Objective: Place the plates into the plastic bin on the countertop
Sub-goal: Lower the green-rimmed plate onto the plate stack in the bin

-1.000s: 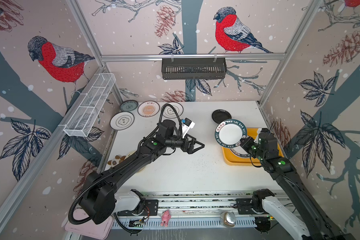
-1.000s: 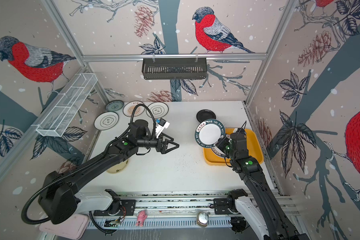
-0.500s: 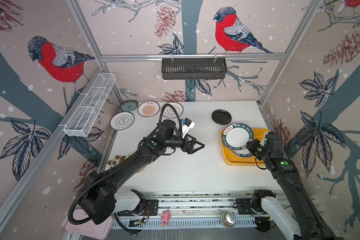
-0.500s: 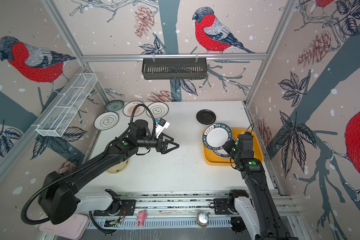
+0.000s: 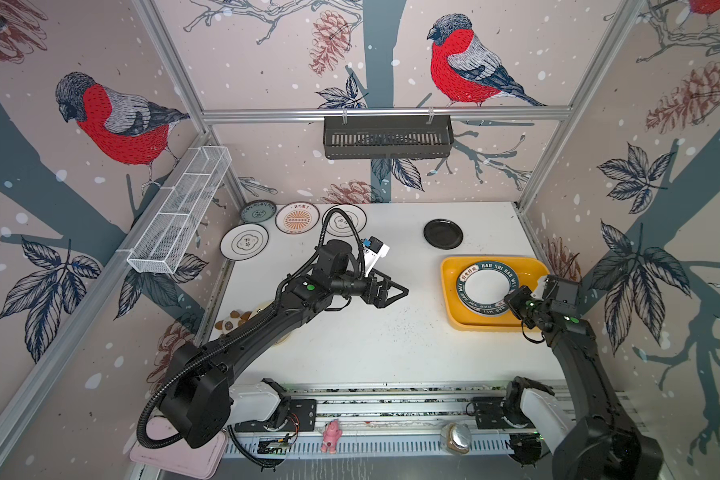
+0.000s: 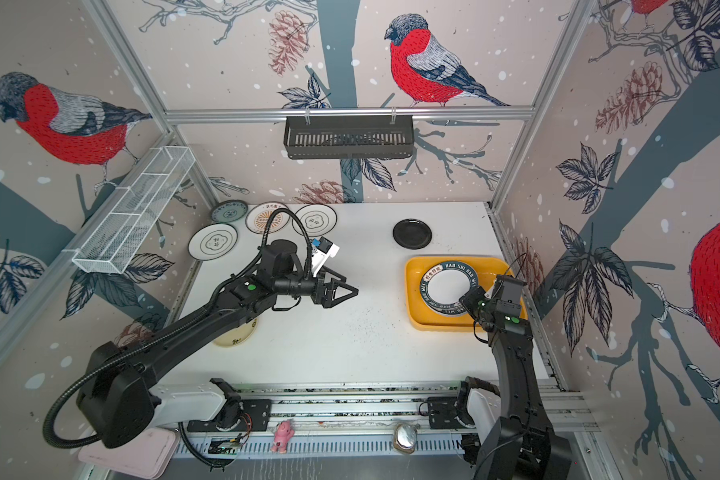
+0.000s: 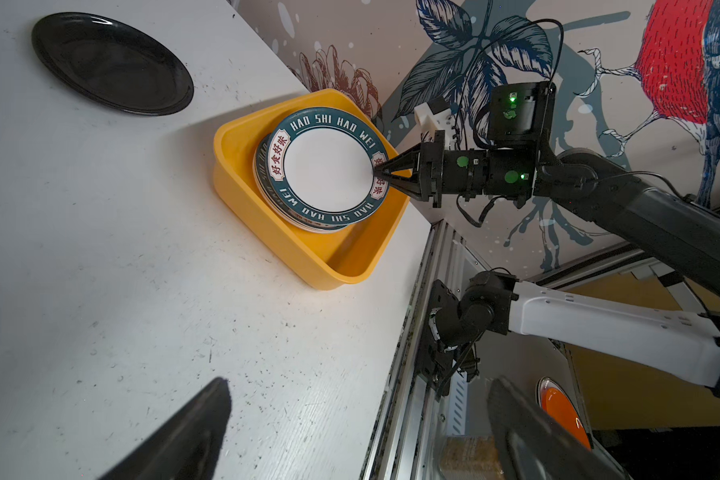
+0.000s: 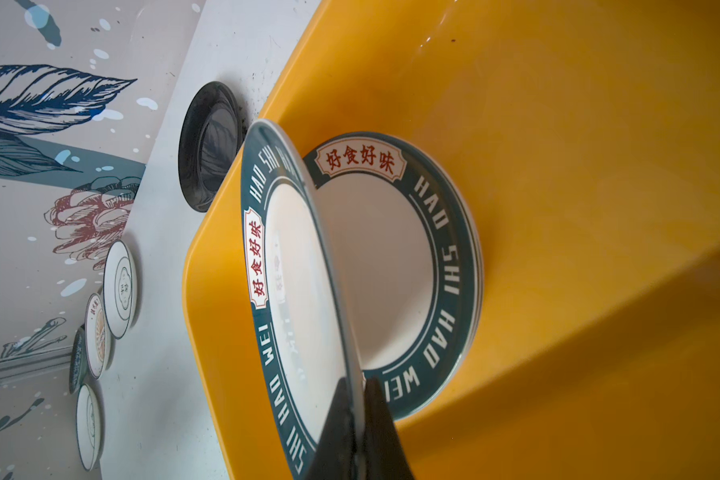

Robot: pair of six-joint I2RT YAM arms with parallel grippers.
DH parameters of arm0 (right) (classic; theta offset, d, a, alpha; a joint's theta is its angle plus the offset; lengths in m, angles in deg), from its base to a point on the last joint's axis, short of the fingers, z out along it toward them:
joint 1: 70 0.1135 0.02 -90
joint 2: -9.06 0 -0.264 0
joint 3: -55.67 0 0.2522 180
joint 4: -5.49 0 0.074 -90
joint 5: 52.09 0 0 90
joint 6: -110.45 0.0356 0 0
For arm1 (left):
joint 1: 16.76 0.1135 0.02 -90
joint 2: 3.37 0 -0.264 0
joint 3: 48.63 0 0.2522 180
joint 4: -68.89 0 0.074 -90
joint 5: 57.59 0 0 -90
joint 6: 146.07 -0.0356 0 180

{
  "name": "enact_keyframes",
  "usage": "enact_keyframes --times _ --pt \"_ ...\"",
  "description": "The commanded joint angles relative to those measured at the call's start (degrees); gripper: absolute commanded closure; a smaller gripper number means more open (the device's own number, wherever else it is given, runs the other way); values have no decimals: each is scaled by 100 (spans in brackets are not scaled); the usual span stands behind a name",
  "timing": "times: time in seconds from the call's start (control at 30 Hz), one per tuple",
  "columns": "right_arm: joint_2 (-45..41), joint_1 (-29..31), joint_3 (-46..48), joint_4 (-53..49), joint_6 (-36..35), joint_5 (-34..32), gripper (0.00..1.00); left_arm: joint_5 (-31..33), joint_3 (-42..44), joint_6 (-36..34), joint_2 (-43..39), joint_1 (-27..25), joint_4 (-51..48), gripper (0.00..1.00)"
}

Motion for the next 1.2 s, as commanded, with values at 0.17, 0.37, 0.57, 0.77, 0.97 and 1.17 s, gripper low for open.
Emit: enact_keyframes --times 0.17,0.37,0.57,0.77,0.97,1.17 --pt "493 -185 177 582 -346 493 98 70 -25 -138 45 -11 4 4" --pt "734 -208 259 787 -356 559 96 97 -38 -147 108 -11 -29 4" --pt "863 -227 306 766 -357 445 89 189 -48 -172 120 -10 -64 3" --pt "862 -315 325 735 -369 328 84 174 -77 -153 205 -15 -98 4" --pt "927 -421 332 684 -472 279 77 277 -86 -198 159 -11 -139 4" --pt "946 -475 317 714 -501 262 61 263 -105 -197 229 -11 -176 4"
